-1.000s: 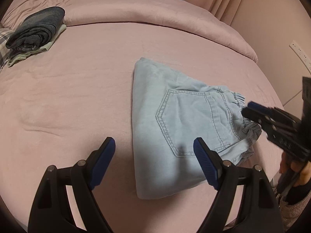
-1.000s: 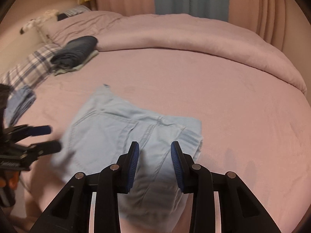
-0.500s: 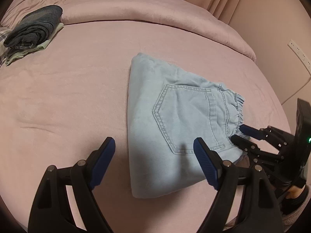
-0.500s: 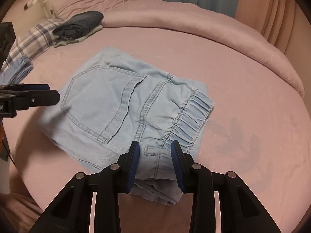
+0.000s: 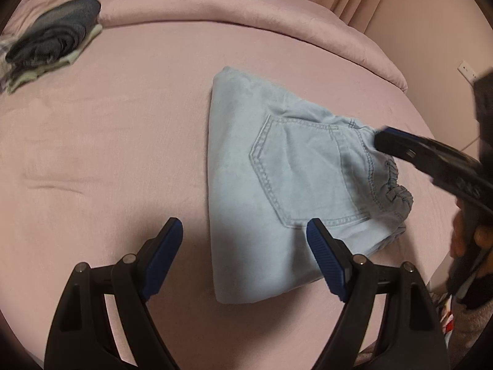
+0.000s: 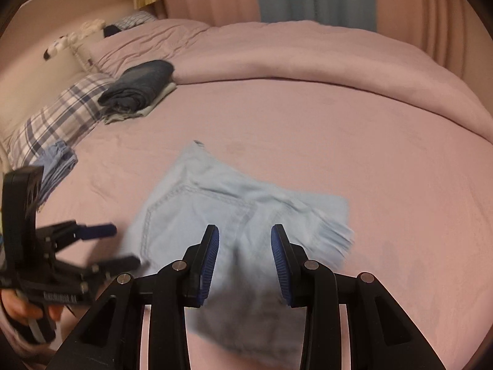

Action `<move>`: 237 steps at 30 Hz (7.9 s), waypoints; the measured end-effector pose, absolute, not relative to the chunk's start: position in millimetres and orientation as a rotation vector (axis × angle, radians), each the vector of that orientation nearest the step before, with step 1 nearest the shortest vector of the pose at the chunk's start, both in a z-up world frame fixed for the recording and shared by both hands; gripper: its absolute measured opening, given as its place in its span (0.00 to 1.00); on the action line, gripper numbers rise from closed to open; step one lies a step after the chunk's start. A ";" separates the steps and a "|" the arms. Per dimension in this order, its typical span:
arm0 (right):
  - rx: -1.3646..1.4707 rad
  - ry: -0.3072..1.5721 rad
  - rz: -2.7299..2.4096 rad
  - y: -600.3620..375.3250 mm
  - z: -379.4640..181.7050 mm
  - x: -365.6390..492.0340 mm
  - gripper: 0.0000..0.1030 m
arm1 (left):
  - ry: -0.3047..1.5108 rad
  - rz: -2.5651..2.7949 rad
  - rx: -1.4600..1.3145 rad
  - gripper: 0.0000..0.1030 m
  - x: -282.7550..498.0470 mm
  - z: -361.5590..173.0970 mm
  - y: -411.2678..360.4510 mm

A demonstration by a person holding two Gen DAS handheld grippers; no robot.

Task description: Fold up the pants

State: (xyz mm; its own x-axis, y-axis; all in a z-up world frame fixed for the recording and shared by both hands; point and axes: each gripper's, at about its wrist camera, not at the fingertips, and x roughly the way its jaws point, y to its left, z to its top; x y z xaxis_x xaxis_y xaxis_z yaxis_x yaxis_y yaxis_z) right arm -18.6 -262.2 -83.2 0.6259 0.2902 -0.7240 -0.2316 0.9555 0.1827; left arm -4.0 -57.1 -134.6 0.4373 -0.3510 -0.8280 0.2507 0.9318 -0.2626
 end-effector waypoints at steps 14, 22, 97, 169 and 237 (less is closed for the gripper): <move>0.095 1.064 0.322 -233.7 -135.4 33.7 0.35 | 1.105 -0.455 -0.243 0.38 -5.0 -155.5 -50.9; 0.133 1.068 0.343 -230.5 -111.9 39.7 0.36 | 1.124 -0.490 -0.300 0.40 -8.0 -161.1 -44.7; 0.142 0.951 0.143 -292.1 -119.6 -46.3 0.51 | 1.066 -0.420 0.026 0.55 18.1 -148.3 -58.8; 0.688 0.996 0.264 -340.5 -161.9 -36.6 0.78 | 1.112 -0.420 -0.174 0.77 32.6 -155.2 -45.3; 0.624 0.923 0.329 -339.2 -164.5 -25.5 0.82 | 1.150 -0.397 -0.086 0.89 63.5 -161.1 -102.9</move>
